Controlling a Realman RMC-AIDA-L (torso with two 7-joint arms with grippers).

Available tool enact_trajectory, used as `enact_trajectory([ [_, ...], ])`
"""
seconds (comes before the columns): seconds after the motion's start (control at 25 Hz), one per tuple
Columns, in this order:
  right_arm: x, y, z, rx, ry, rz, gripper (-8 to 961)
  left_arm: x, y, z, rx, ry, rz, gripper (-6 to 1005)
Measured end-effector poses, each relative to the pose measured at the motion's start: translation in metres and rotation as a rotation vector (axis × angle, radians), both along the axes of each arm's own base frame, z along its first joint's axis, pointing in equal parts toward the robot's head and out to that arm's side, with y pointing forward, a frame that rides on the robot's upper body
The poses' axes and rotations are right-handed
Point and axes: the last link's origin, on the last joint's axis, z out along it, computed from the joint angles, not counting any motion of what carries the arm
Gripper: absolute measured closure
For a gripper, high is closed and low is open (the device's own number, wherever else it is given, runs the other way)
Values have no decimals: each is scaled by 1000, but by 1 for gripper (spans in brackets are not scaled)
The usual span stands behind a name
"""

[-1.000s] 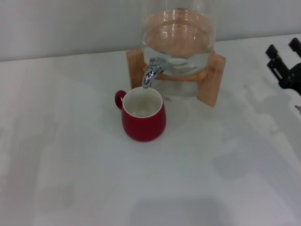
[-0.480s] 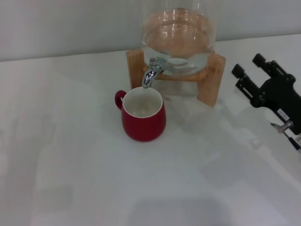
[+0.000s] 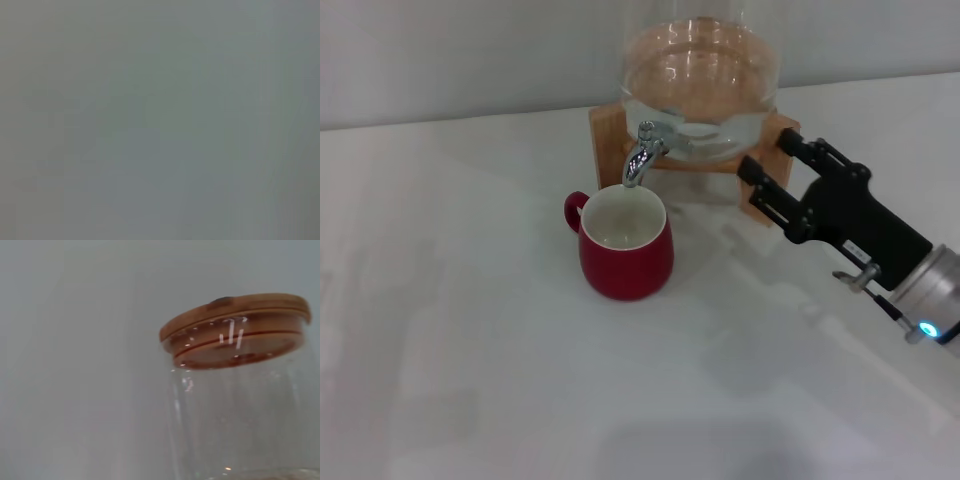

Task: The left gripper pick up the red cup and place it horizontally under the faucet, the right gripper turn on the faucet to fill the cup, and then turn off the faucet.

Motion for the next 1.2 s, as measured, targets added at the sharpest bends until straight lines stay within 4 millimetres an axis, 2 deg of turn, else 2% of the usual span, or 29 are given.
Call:
enact_trajectory([
  [0.24, -11, 9, -5, -31, 0, 29, 294, 1, 0, -1, -4, 0, -2, 115],
  [1.2, -38, 21, -25, -125, -5, 88, 295, 4, 4, -3, -13, 3, -13, 116],
])
